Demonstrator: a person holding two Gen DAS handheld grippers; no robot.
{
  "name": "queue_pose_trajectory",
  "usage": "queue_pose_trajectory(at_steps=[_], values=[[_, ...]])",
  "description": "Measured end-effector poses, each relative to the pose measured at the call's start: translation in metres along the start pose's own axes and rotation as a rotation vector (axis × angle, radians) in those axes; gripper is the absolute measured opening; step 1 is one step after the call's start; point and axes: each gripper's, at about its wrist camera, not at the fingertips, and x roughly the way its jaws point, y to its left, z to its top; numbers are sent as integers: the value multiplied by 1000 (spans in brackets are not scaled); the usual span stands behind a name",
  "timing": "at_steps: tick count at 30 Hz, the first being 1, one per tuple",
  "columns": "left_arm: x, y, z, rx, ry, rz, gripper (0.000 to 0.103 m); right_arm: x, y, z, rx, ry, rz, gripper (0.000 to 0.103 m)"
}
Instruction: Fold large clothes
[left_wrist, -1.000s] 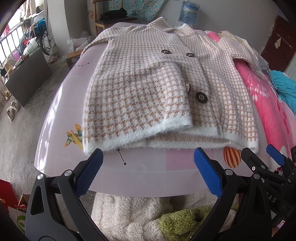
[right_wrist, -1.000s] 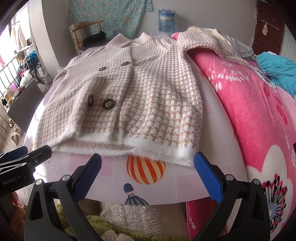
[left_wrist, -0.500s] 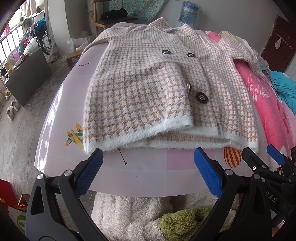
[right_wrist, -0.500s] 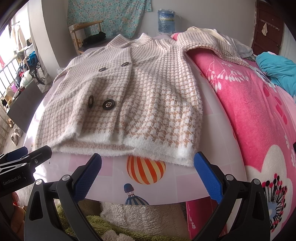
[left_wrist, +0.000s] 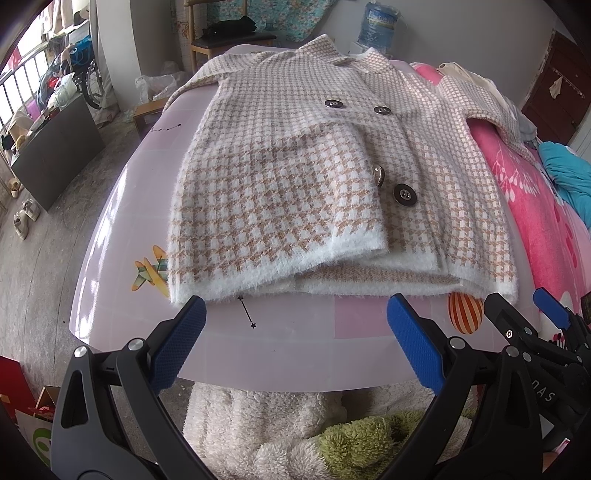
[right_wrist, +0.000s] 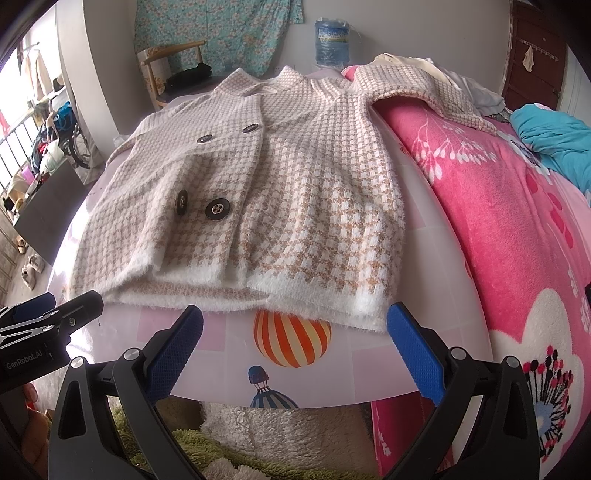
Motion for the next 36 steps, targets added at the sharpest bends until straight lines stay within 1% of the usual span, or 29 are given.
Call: queue_pose_trajectory(at_steps=[6,10,12,16,18,22,24,27,28,29,31,33,35,36], values=[[4,6,2,-1,-4,12,95,-1,-3,6,5,-1,-8,97],[8,11,6,28,-11,28,95,2,-7,11,22,-3,-10,97],[11,16,8,31,-15,23,95,4,-12,12,35,-5,-8,97],[18,28,12,30,-38,58,95,8,-24,18,55,-7,-6,97],[22,37,14,19,-48,40,95,11,-33,21,67,-6,2,97],[29,58,16,22,-85,-71,95,20,-53,25,87,19,32,97],[32,67,17,29,-96,-81,95,27,-66,26,114,43,69,97],[39,79,20,12,-68,-65,95,38,-82,26,159,80,108,97],[42,84,21,-4,-55,-74,95,42,-86,26,170,92,119,94],[45,91,22,-25,-52,-99,95,45,-90,25,179,105,129,92],[50,104,23,-82,-60,-143,95,53,-96,24,201,133,154,85],[56,113,24,-122,-59,-152,95,59,-100,24,210,147,172,80],[62,117,26,-142,-50,-154,95,60,-99,27,187,142,171,75],[64,119,28,-148,-49,-152,95,62,-98,29,179,143,171,69]])
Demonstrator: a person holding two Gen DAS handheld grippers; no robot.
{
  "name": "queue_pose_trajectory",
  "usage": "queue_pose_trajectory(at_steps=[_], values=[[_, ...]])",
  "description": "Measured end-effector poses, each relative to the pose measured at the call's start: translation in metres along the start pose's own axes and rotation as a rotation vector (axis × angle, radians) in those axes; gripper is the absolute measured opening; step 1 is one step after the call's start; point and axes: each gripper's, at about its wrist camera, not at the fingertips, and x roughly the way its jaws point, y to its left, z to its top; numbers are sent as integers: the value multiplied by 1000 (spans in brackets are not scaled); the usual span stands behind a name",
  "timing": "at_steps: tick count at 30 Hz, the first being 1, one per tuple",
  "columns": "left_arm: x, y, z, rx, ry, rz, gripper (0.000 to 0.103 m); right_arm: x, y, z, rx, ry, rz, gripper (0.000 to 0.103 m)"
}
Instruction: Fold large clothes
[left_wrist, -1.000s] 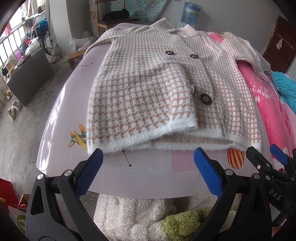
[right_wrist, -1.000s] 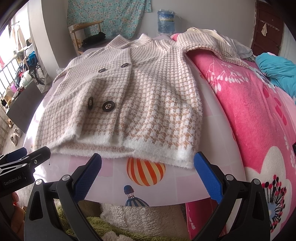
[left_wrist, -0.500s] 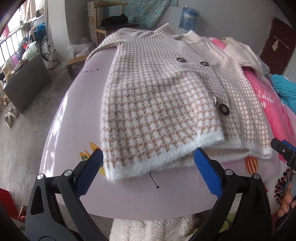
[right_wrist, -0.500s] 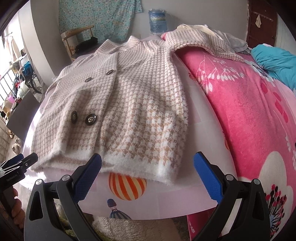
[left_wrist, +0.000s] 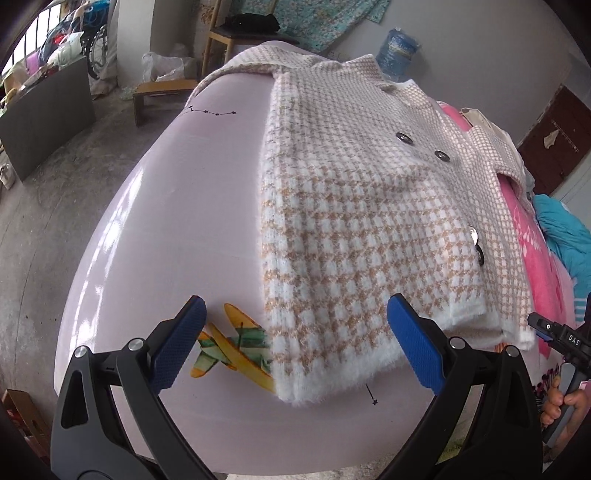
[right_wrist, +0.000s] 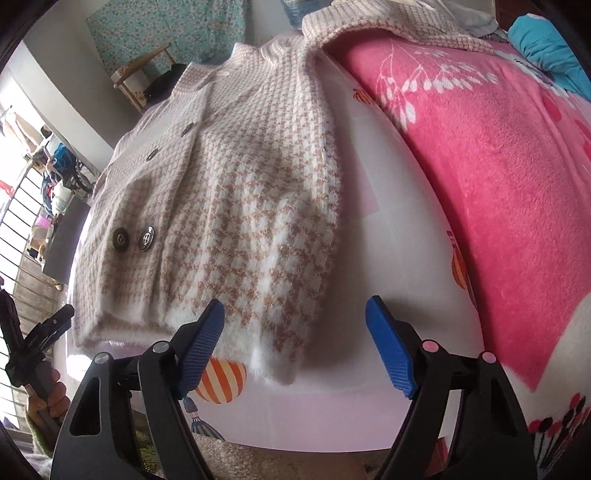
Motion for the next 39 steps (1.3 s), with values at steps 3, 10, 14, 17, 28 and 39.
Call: queue_pose_trajectory(at_steps=[3,10,14,17,28,39], values=[[3,-1,5,9,-20,13,87,10,3,7,-1,9,23,56],[20,-20,19,87,-34,57,66,32,16,28,-38,-30,33,41],[24,-35,18,153,-44,101,49,36,28,28,-105,-55,-5,29],[22,-41,18,195,-30,84,15,26,36,30,-156,-89,-47,15],[-65,-54,21,296,-190,-19,9,-60,53,39,-272,-257,-6,8],[-102,-19,-37,219,-5,-16,11,-82,11,-44,-188,-65,29,12]])
